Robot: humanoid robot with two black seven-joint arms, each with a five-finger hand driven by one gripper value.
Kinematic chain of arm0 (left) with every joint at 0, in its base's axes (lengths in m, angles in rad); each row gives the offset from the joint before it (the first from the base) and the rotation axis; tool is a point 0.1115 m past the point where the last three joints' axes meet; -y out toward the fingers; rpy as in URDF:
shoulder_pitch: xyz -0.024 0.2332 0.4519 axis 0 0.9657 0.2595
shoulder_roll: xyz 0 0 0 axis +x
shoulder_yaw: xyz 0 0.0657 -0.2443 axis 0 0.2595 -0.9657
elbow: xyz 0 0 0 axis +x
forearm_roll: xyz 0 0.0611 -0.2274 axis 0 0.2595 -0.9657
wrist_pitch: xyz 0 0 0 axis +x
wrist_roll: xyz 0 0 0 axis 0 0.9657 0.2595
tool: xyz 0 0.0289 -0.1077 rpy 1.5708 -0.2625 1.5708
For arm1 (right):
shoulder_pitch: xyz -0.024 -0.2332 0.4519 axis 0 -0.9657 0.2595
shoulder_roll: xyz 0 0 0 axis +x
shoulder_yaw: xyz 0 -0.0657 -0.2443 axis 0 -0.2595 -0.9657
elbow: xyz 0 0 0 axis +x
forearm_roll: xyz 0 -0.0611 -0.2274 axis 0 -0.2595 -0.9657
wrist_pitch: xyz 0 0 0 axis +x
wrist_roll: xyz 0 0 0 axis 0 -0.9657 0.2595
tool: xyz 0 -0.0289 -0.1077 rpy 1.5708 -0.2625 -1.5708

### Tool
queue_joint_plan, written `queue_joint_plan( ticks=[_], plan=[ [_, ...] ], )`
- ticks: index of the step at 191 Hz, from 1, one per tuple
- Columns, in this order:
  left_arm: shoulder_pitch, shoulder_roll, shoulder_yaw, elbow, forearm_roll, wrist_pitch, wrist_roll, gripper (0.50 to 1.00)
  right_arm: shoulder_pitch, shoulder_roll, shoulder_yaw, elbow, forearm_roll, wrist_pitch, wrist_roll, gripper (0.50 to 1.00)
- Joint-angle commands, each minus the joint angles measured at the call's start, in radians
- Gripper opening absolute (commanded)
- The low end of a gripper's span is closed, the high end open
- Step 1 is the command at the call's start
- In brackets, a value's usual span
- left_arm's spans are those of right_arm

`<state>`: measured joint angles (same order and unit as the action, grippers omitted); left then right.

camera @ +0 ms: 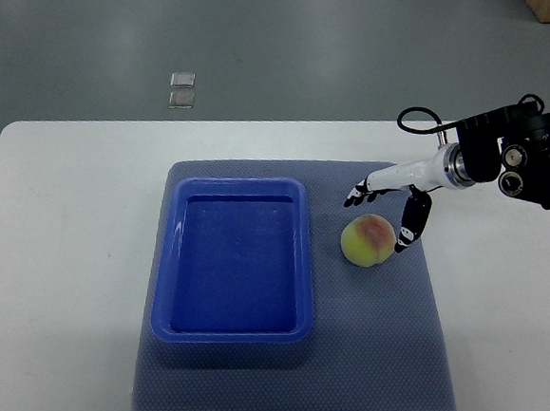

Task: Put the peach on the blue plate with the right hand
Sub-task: 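Move the right hand down toward the peach beside the blue tray, then close the right hand fingers around the peach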

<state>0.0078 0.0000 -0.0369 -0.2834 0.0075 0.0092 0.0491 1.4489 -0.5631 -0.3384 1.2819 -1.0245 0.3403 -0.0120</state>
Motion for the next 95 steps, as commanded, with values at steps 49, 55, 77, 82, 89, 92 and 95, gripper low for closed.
queue_joint_plan(
  ticks=[49, 55, 77, 82, 89, 92, 95],
  plan=[
    [0.000, 0.000, 0.000, 0.001, -0.001, 0.000, 0.000, 1.000, -0.068, 0.040, -0.001, -0.041, -0.008, -0.089, 0.014, 0.930],
    [0.000, 0.000, 0.000, 0.001, -0.001, 0.000, 0.000, 1.000, -0.070, 0.040, 0.001, -0.044, -0.015, -0.090, 0.017, 0.930],
    [0.000, 0.000, 0.000, 0.001, -0.001, 0.000, 0.000, 1.000, -0.085, 0.040, 0.001, -0.045, -0.049, -0.099, 0.033, 0.928],
    [0.000, 0.000, 0.002, 0.001, -0.001, 0.000, 0.000, 1.000, -0.090, 0.040, 0.001, -0.047, -0.052, -0.106, 0.033, 0.928],
    [0.000, 0.000, 0.000, 0.001, -0.003, 0.000, 0.000, 1.000, -0.097, 0.040, 0.001, -0.050, -0.052, -0.113, 0.033, 0.928],
    [0.000, 0.000, 0.002, 0.001, -0.003, 0.002, 0.000, 1.000, -0.100, 0.040, 0.001, -0.052, -0.052, -0.115, 0.033, 0.928],
    [0.000, 0.000, 0.002, 0.001, -0.001, 0.000, 0.000, 1.000, -0.107, 0.040, 0.001, -0.053, -0.052, -0.118, 0.033, 0.928]
  ],
)
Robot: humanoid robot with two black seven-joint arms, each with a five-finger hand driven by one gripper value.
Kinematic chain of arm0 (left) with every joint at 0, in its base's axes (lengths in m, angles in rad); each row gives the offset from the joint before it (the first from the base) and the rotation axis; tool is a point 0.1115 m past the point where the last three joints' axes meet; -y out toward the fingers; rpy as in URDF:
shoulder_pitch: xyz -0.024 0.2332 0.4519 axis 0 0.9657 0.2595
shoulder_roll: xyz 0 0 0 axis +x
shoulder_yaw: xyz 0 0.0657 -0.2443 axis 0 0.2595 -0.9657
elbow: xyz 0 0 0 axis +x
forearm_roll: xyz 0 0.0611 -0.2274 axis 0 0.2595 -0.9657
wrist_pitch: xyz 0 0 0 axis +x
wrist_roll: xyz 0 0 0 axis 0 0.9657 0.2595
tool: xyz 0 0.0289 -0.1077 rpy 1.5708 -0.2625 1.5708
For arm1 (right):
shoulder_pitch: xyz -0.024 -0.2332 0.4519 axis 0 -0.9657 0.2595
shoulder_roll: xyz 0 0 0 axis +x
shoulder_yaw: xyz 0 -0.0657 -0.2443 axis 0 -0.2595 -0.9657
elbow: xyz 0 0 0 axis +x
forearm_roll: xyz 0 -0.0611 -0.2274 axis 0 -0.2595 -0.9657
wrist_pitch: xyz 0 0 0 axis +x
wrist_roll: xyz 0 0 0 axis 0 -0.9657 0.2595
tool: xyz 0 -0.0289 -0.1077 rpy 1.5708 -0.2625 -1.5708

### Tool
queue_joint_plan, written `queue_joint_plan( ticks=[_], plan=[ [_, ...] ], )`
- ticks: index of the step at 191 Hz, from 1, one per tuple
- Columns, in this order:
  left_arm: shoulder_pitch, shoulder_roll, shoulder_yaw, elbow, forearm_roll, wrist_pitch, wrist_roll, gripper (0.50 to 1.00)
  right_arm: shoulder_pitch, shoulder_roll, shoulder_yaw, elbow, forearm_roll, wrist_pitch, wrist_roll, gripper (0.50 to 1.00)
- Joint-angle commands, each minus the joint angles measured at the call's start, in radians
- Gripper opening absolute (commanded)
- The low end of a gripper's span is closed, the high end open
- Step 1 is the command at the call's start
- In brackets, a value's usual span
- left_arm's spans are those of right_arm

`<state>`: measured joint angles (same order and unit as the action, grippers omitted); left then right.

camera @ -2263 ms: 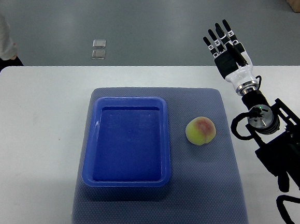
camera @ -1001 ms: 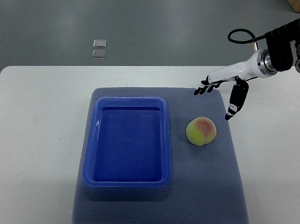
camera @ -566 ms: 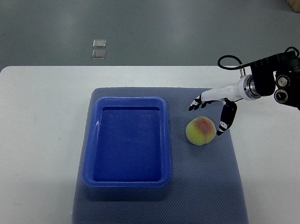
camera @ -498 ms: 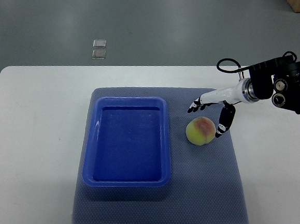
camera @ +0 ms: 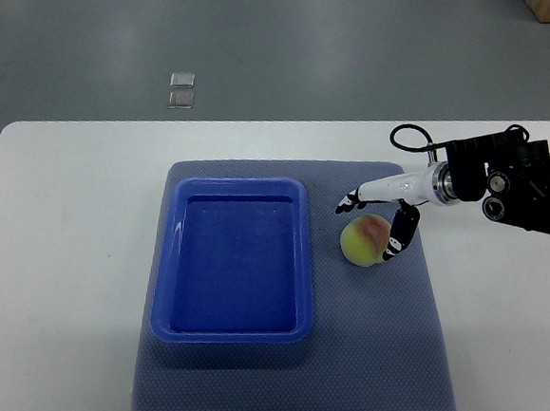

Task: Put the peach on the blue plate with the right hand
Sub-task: 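Close the right hand fingers around the peach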

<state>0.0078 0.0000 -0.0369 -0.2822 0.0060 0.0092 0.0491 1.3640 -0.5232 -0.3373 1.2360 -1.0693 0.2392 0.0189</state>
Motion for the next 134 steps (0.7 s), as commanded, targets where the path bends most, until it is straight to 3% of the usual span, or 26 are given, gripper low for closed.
queue_joint_plan(
  ticks=[1, 55, 69, 85, 96, 97, 103, 114, 124, 125, 134],
  plan=[
    [0.000, 0.000, 0.002, 0.000, 0.000, 0.000, 0.000, 1.000, -0.022, 0.000, 0.000, -0.007, -0.008, -0.017, 0.003, 0.928],
    [0.000, 0.000, 0.002, 0.001, -0.001, 0.000, 0.001, 1.000, -0.056, 0.000, 0.006, -0.010, -0.011, -0.046, 0.004, 0.911],
    [0.000, 0.000, 0.002, 0.001, -0.001, 0.002, 0.000, 1.000, -0.065, 0.000, 0.008, -0.010, -0.011, -0.047, 0.009, 0.885],
    [0.000, 0.000, 0.002, 0.001, -0.001, 0.000, 0.000, 1.000, -0.066, 0.000, 0.009, -0.010, -0.015, -0.050, 0.018, 0.821],
    [0.000, 0.000, 0.002, 0.001, -0.001, 0.000, 0.000, 1.000, -0.066, 0.000, 0.009, -0.010, -0.017, -0.052, 0.018, 0.817],
    [0.000, 0.000, 0.002, 0.001, -0.001, 0.000, 0.000, 1.000, -0.066, 0.000, 0.009, -0.010, -0.024, -0.061, 0.019, 0.750],
    [0.000, 0.000, 0.000, 0.001, -0.001, 0.000, 0.000, 1.000, -0.068, 0.000, 0.009, -0.010, -0.031, -0.066, 0.019, 0.687],
    [0.000, 0.000, 0.002, 0.001, -0.001, 0.002, 0.000, 1.000, -0.068, 0.000, 0.009, -0.010, -0.037, -0.069, 0.019, 0.607],
    [0.000, 0.000, 0.002, 0.001, -0.001, 0.002, 0.000, 1.000, -0.068, 0.000, 0.009, -0.010, -0.037, -0.069, 0.019, 0.607],
    [0.000, 0.000, 0.000, 0.001, -0.001, 0.000, 0.000, 1.000, -0.066, 0.000, 0.011, -0.009, -0.037, -0.067, 0.019, 0.540],
    [0.000, 0.000, 0.000, 0.001, -0.001, 0.000, 0.000, 1.000, -0.062, -0.003, 0.012, -0.006, -0.037, -0.067, 0.018, 0.500]
  ],
)
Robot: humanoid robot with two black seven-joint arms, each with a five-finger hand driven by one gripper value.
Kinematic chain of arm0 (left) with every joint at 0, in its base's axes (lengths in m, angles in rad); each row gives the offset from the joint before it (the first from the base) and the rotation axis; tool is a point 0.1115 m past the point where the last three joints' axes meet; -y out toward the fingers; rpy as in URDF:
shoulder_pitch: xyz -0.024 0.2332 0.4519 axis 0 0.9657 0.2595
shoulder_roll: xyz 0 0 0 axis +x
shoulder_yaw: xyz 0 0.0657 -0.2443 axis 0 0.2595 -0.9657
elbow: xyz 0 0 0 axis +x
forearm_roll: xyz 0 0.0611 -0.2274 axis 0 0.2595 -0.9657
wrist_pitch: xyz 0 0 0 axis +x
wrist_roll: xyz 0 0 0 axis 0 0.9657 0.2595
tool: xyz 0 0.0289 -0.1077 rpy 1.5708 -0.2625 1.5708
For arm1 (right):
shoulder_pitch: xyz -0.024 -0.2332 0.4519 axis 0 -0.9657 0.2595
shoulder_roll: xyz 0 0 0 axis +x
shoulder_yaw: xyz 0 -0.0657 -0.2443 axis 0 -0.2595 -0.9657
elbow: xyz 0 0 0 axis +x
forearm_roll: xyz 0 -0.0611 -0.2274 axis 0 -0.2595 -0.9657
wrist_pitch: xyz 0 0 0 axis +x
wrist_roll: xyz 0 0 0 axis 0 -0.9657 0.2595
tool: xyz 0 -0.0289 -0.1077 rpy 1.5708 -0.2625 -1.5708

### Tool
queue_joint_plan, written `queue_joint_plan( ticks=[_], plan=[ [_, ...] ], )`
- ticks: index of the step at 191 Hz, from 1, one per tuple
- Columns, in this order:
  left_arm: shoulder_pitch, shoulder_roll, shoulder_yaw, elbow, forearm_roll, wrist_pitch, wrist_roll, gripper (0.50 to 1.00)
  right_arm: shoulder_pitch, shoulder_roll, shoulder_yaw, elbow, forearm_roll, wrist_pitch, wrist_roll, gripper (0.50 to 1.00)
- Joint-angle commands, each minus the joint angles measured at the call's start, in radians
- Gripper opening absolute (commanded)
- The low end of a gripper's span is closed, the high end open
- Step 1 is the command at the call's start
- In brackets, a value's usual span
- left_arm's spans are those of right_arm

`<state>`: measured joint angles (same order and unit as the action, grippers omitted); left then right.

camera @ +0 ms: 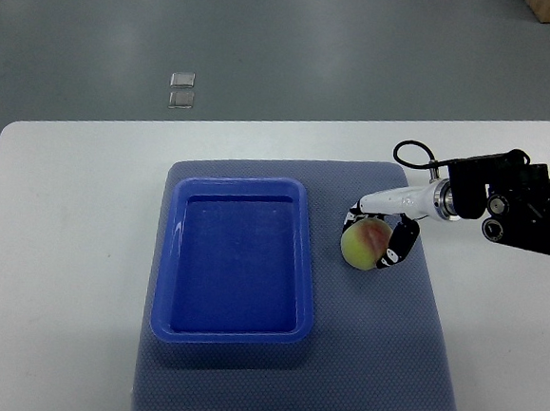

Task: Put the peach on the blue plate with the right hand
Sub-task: 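Close the right hand fingers around the peach, then lift the peach with the right hand and carry it over the tray, then lower the peach into the blue tray with the right hand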

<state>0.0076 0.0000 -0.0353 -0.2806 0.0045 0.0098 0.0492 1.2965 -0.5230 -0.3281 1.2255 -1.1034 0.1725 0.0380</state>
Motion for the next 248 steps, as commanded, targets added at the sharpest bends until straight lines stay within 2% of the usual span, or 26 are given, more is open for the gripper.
queue_joint_plan(
  ticks=[1, 13, 26, 48, 58, 59, 61, 90, 118, 149, 161, 171, 172, 186, 196, 197, 201, 215, 216, 248],
  plan=[
    [0.000, 0.000, -0.002, 0.000, 0.000, -0.001, 0.000, 1.000, 0.007, -0.006, 0.003, 0.005, -0.003, -0.001, -0.001, 0.500],
    [0.000, 0.000, -0.002, 0.000, 0.000, -0.001, 0.000, 1.000, 0.009, -0.008, 0.004, 0.006, -0.003, -0.001, -0.001, 0.500],
    [0.000, 0.000, -0.002, 0.000, 0.000, -0.001, 0.000, 1.000, 0.081, -0.051, 0.046, 0.040, 0.010, 0.024, -0.001, 0.500],
    [0.000, 0.000, 0.000, -0.002, 0.000, -0.001, 0.000, 1.000, 0.202, -0.143, 0.090, 0.112, 0.030, 0.136, -0.001, 0.500],
    [0.000, 0.000, 0.000, -0.002, 0.000, -0.001, 0.000, 1.000, 0.202, -0.143, 0.090, 0.112, 0.030, 0.136, -0.001, 0.500],
    [0.000, 0.000, 0.000, -0.002, 0.000, -0.001, 0.000, 1.000, 0.269, -0.182, 0.113, 0.139, 0.068, 0.189, -0.004, 0.500],
    [0.000, 0.000, 0.000, -0.002, 0.000, -0.001, 0.000, 1.000, 0.282, -0.190, 0.116, 0.147, 0.079, 0.202, -0.006, 0.500],
    [0.000, 0.000, 0.000, -0.002, 0.002, -0.001, 0.000, 1.000, 0.438, -0.305, 0.126, 0.209, 0.175, 0.332, -0.010, 0.500],
    [0.000, 0.000, 0.000, -0.003, 0.002, -0.001, 0.000, 1.000, 0.507, -0.350, 0.124, 0.241, 0.201, 0.351, -0.015, 0.500],
    [0.000, 0.000, 0.002, -0.008, 0.003, -0.001, 0.000, 1.000, 0.524, -0.338, 0.124, 0.241, 0.201, 0.348, -0.015, 0.500],
    [0.000, 0.000, 0.000, -0.011, 0.003, -0.001, 0.000, 1.000, 0.527, -0.279, 0.124, 0.239, 0.211, 0.338, -0.015, 0.500],
    [0.000, 0.000, 0.000, -0.011, 0.003, -0.001, 0.000, 1.000, 0.527, -0.279, 0.124, 0.239, 0.211, 0.338, -0.015, 0.500],
    [0.000, 0.000, 0.000, -0.011, 0.002, -0.001, 0.000, 1.000, 0.527, -0.237, 0.124, 0.232, 0.247, 0.332, -0.015, 0.500],
    [0.000, 0.000, 0.000, -0.011, 0.002, -0.001, 0.000, 1.000, 0.526, -0.163, 0.124, 0.209, 0.310, 0.315, -0.016, 0.500],
    [0.000, 0.000, 0.000, -0.011, 0.002, -0.001, 0.000, 1.000, 0.526, -0.163, 0.124, 0.209, 0.310, 0.315, -0.016, 0.500],
    [0.000, 0.000, 0.000, -0.009, 0.000, -0.001, 0.000, 1.000, 0.524, -0.102, 0.123, 0.183, 0.326, 0.299, -0.016, 0.500],
    [0.000, 0.000, 0.000, -0.009, 0.000, -0.001, 0.000, 1.000, 0.523, -0.074, 0.120, 0.172, 0.326, 0.291, -0.016, 0.500],
    [0.000, 0.000, 0.000, -0.009, 0.000, -0.001, 0.000, 1.000, 0.521, -0.049, 0.118, 0.161, 0.327, 0.283, -0.016, 0.500],
    [0.000, 0.000, 0.000, -0.008, 0.000, -0.001, 0.001, 1.000, 0.514, 0.007, 0.115, 0.137, 0.329, 0.266, -0.016, 0.500],
    [0.000, 0.000, 0.002, -0.009, 0.000, -0.001, 0.001, 1.000, 0.458, 0.196, 0.095, 0.069, 0.329, 0.196, -0.016, 0.500]
  ],
)
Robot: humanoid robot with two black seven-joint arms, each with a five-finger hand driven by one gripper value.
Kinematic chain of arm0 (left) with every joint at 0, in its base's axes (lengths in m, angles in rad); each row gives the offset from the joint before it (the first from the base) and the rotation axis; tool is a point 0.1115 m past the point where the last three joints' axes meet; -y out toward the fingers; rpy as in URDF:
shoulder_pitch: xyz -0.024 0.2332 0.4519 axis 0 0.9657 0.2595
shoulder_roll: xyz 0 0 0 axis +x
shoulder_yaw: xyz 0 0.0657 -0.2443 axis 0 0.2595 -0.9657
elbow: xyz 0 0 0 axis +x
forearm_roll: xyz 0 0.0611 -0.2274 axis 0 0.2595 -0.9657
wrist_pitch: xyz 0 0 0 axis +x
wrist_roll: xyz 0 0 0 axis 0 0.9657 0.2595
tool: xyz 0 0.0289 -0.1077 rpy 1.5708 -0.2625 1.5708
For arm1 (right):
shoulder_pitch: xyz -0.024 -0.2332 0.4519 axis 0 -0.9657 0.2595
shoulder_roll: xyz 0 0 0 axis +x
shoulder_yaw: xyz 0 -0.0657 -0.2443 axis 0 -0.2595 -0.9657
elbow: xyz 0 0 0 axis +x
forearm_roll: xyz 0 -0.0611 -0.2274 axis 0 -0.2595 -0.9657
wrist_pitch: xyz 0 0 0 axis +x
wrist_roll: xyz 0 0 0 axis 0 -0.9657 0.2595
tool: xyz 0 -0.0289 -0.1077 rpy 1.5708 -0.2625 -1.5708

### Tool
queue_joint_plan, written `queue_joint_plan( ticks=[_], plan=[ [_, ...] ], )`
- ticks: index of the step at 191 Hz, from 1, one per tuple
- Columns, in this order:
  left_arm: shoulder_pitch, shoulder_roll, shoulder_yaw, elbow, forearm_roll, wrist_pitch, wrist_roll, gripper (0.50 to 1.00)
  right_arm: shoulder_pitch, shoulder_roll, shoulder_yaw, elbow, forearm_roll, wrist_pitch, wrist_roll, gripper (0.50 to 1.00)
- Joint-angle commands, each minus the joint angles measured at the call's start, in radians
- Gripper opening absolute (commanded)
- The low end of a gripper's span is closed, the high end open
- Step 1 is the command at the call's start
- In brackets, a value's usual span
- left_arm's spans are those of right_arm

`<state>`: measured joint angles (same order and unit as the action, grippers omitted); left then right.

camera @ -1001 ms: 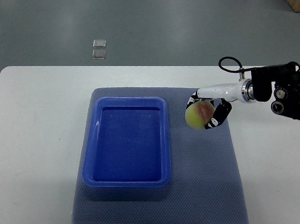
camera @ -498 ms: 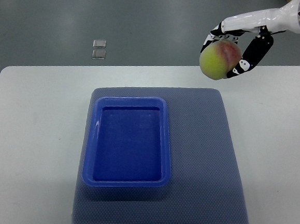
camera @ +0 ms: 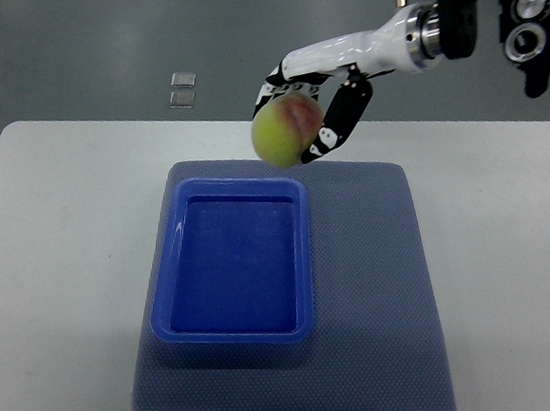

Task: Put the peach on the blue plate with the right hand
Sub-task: 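Lower the peach into the blue tray with the right hand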

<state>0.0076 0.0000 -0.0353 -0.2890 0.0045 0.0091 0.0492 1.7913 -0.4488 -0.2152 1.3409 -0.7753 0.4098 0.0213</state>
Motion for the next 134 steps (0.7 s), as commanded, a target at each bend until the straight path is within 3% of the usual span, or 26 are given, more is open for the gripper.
queue_joint_plan(
  ticks=[1, 17, 27, 29, 41, 71, 134],
  plan=[
    [0.000, 0.000, 0.002, -0.001, 0.000, 0.000, 0.001, 1.000, -0.036, 0.122, -0.018, -0.046, 0.001, -0.042, 0.000, 0.500],
    [0.000, 0.000, 0.002, -0.001, 0.002, 0.000, 0.001, 1.000, -0.090, 0.222, -0.026, -0.103, -0.001, -0.051, 0.000, 0.500],
    [0.000, 0.000, 0.002, -0.001, 0.002, 0.000, 0.001, 1.000, -0.090, 0.222, -0.026, -0.103, -0.001, -0.051, 0.000, 0.500],
    [0.000, 0.000, 0.002, -0.001, 0.002, 0.000, 0.001, 1.000, -0.134, 0.280, -0.026, -0.135, -0.004, -0.052, 0.002, 0.500],
    [0.000, 0.000, 0.002, -0.001, 0.002, 0.000, 0.001, 1.000, -0.179, 0.341, -0.024, -0.161, -0.010, -0.055, 0.000, 0.500],
    [0.000, 0.000, 0.000, 0.001, 0.000, 0.000, 0.000, 1.000, -0.272, 0.449, -0.029, -0.258, -0.042, -0.082, 0.000, 0.500],
    [0.000, 0.000, 0.000, -0.001, 0.000, 0.000, 0.001, 1.000, -0.342, 0.449, -0.032, -0.350, -0.130, -0.092, 0.000, 0.500]
  ],
)
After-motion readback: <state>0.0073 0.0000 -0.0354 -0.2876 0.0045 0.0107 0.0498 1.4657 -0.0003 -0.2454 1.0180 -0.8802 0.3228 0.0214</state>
